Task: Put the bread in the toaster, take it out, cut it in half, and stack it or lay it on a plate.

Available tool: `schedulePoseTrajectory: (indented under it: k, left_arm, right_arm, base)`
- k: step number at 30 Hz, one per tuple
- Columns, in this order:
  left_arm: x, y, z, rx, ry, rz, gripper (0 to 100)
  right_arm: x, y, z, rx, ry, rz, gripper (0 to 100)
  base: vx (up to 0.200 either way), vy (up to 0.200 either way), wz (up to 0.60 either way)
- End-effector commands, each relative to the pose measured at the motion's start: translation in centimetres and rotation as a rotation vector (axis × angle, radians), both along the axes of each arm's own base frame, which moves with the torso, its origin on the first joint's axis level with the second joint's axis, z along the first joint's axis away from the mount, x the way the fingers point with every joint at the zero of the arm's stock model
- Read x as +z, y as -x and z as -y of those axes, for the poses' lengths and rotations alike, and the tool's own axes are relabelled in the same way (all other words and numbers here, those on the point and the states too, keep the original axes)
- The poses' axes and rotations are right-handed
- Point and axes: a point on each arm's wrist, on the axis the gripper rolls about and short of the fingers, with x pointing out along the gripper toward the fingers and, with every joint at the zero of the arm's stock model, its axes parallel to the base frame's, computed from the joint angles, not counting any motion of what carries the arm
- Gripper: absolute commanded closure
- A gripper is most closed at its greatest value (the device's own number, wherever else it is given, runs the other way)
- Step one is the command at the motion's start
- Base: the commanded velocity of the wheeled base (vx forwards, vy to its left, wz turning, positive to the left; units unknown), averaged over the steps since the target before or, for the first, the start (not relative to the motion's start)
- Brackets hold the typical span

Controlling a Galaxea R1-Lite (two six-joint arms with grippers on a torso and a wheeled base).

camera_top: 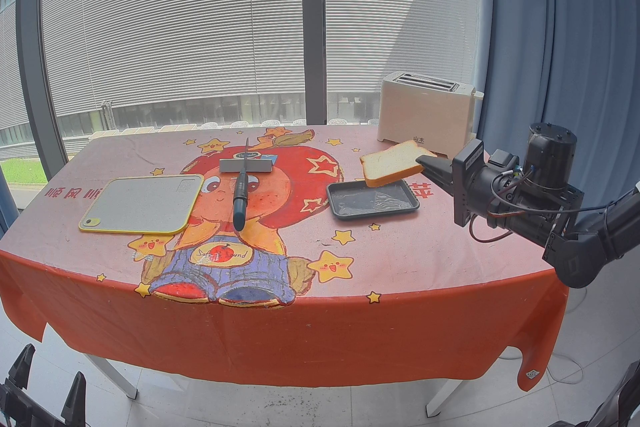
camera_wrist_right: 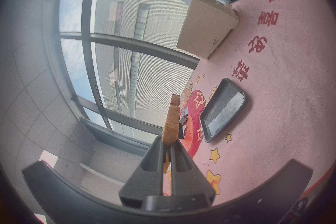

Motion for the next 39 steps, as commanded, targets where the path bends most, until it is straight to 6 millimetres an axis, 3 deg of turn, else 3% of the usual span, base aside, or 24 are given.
schedulePoseTrajectory:
  k: [1,7,22,25,39]
  left_arm:
    - [-0.5,0.0,0.0,0.0,-0.001,-0.001,0]
    - [-0.5,0.0,0.0,0.001,-0.001,-0.001,0]
    - [-0.5,0.0,0.0,0.001,0.002,-0.001,0]
    - [-0.5,0.0,0.0,0.001,0.005,-0.001,0]
    - [-0.5,0.0,0.0,0.001,0.003,-0.001,0]
  right_arm:
    - [-0.5,1.4,0.4,0.014,0.064,0.05,100]
    - [-0.5,1.8,0.4,0.015,0.066,0.145,100]
    - [-1.3,2.0,0.9,0.017,0.21,0.226,100]
    - [-1.4,2.1,1.0,0.017,0.227,0.235,100]
    - [-1.8,2.1,1.8,-0.01,0.279,0.34,100]
  base:
    - [0.0,0.0,0.0]
    - [0.0,0.0,0.0]
    - [0.0,-0.2,0.0]
    - [0.0,0.0,0.0]
    - [0.2,0.0,0.0]
